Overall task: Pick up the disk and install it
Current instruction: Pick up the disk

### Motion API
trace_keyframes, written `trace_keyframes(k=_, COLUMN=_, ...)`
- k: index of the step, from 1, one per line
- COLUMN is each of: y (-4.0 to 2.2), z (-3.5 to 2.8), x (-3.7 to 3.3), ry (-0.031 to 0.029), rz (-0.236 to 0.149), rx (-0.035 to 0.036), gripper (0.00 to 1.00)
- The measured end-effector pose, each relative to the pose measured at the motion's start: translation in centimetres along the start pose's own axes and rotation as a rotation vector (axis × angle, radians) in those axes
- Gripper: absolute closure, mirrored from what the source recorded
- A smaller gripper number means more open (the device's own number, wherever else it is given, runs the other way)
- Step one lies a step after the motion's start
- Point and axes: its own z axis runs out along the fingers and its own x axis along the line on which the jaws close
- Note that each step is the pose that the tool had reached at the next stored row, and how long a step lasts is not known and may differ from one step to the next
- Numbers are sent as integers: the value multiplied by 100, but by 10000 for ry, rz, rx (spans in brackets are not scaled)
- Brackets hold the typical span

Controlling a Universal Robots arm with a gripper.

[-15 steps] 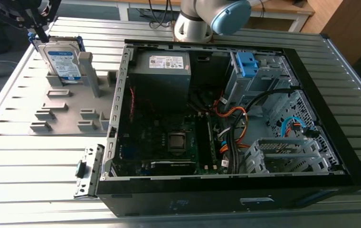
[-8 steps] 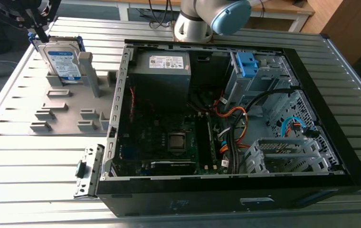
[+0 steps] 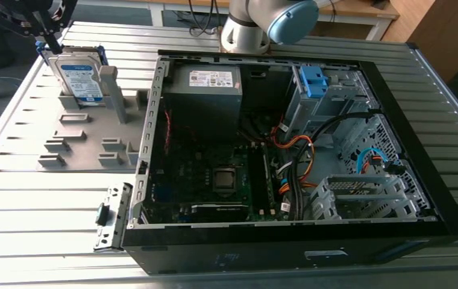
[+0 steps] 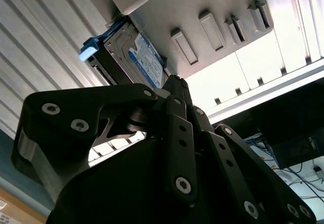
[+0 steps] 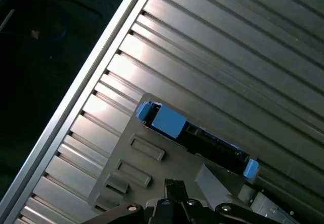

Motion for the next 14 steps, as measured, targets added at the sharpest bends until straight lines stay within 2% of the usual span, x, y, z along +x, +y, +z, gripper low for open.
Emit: trace_keyframes(k=14, y=0, z=0, x=0, ry=6, rz=-247, rx=-6, gripper=89)
